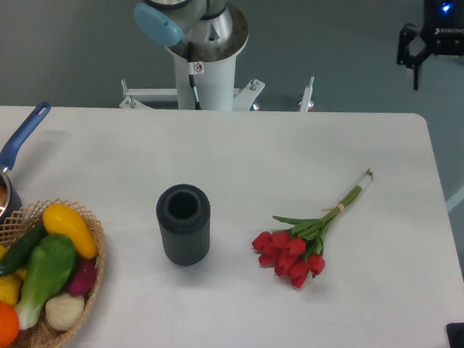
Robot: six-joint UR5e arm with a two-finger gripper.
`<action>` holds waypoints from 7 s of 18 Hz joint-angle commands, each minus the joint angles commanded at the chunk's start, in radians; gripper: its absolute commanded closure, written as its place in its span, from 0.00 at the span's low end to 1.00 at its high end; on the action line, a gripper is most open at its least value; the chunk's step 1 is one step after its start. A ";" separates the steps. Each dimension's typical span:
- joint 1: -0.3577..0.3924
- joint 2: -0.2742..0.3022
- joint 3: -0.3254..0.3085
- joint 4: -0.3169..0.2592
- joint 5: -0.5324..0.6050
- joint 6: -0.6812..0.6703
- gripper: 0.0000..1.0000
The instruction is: Pick up the flowers from the table
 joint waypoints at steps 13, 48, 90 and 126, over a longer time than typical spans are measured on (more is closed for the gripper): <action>-0.006 0.009 -0.060 0.012 -0.066 -0.014 0.00; -0.212 -0.301 -0.121 0.038 -0.015 -0.014 0.00; -0.339 -0.477 -0.058 0.127 -0.023 -0.028 0.00; -0.353 -0.492 -0.045 0.140 -0.020 -0.075 0.74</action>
